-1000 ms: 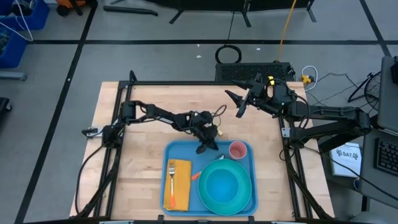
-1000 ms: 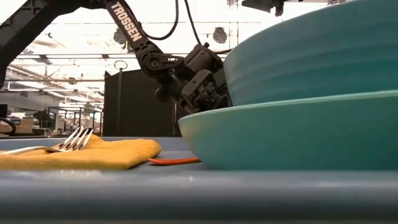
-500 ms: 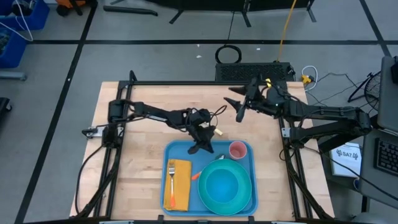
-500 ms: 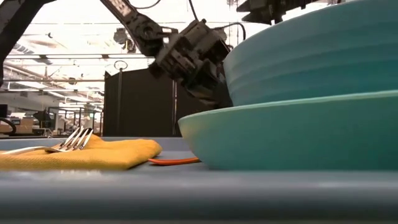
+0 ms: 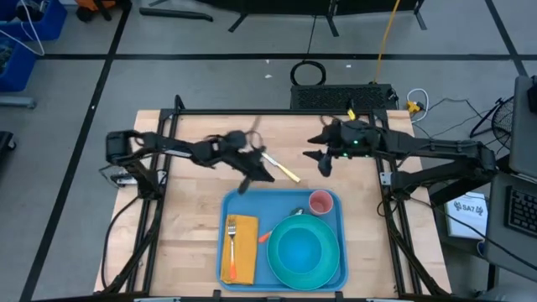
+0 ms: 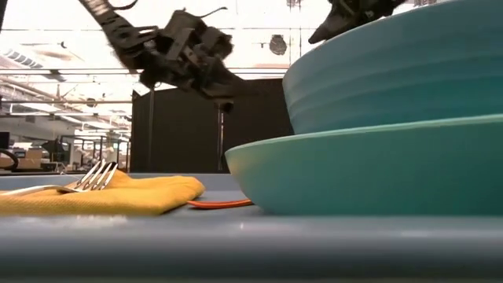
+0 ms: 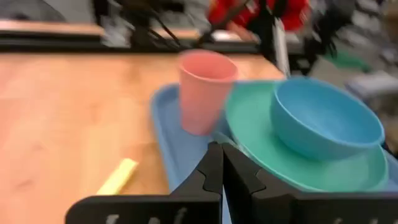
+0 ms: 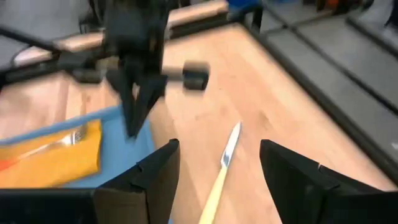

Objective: Set up tray
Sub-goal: Put the orange spoon on top of the yellow table napkin

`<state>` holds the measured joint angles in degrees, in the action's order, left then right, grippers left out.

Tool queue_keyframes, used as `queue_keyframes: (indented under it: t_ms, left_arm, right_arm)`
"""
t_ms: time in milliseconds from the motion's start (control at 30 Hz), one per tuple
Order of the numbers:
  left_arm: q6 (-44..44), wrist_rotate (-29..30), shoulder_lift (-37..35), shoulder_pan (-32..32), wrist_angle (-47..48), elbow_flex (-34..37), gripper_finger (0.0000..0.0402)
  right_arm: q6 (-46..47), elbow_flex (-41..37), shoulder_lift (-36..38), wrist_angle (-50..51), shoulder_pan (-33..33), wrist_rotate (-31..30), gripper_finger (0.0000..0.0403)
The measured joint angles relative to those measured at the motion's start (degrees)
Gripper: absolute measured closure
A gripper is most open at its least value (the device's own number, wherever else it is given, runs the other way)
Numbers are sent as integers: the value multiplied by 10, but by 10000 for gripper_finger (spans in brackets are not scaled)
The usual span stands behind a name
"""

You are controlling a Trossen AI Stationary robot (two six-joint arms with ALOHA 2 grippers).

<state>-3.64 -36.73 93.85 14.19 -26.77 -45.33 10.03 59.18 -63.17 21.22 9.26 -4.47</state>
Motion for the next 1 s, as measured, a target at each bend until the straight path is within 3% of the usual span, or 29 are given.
queue_keyframes:
  t_ms: [167, 300, 367, 533, 667, 800, 1000]
  left_arm:
    - [58, 32, -65, 19, -159, 110, 401]
    - [69, 60, -88, 19, -208, 168, 401]
    - [83, 62, -91, 19, -229, 191, 401]
    - [103, 69, -91, 18, -299, 233, 401]
    - [111, 70, -91, 19, -387, 270, 401]
    - [108, 72, -91, 28, -408, 287, 400]
    - [101, 57, -91, 36, -403, 289, 399]
  right_arm:
    - [-1, 114, -99, 123, -16, 1, 200]
    - [8, 182, -180, 218, -26, 7, 218]
    - [16, 199, -207, 236, -27, 40, 227]
    - [67, 202, -244, 235, -26, 152, 242]
    - [105, 200, -268, 235, -40, 166, 245]
    - [137, 200, -297, 233, -50, 173, 244]
    - [164, 200, -366, 232, -72, 279, 236]
